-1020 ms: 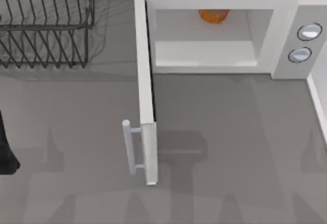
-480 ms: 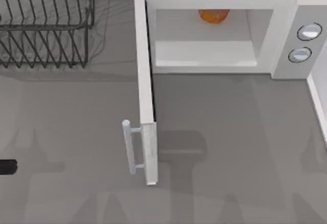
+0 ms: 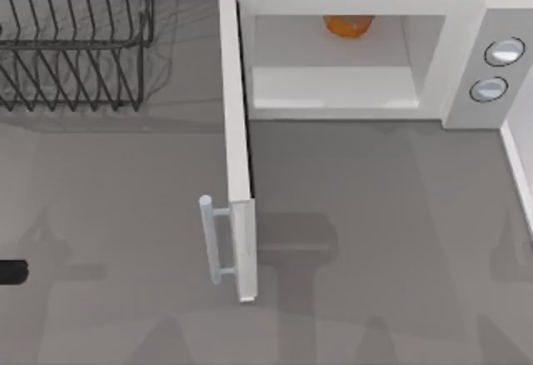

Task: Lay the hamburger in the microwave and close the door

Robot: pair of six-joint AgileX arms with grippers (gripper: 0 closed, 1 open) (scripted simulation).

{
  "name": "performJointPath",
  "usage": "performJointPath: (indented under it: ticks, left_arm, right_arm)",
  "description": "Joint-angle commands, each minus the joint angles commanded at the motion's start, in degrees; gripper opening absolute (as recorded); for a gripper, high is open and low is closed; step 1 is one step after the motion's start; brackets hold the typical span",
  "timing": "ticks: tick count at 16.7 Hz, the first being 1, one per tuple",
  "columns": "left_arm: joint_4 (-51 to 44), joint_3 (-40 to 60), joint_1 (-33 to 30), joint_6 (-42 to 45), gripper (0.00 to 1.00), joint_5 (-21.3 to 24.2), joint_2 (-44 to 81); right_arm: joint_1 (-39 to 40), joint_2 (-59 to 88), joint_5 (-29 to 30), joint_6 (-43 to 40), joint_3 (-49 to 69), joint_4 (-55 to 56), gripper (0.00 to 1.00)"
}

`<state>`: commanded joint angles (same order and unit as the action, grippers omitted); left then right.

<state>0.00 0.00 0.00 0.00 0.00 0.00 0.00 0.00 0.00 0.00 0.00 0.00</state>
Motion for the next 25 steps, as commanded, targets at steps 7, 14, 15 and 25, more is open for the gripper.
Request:
performJointPath:
  ticks: [7, 14, 15, 25]
  left_arm:
    - [1.1, 0.3, -4.4, 0.0, 0.00, -4.4, 1.4]
    - [3.6, 1.0, -16.4, 0.1, 0.00, -16.4, 4.7]
    - [3.6, 1.0, -16.4, 0.1, 0.00, -16.4, 4.7]
    - [10.2, -2.1, -28.9, 0.1, 0.00, -28.9, 8.4]
  right_arm:
    - [0.0, 0.0, 0.0, 0.0, 0.0, 0.0, 1.00]
    - [0.0, 0.0, 0.0, 0.0, 0.0, 0.0, 1.00]
    - [0.0, 0.0, 0.0, 0.0, 0.0, 0.0, 1.00]
    - [0.0, 0.0, 0.0, 0.0, 0.0, 0.0, 1.00]
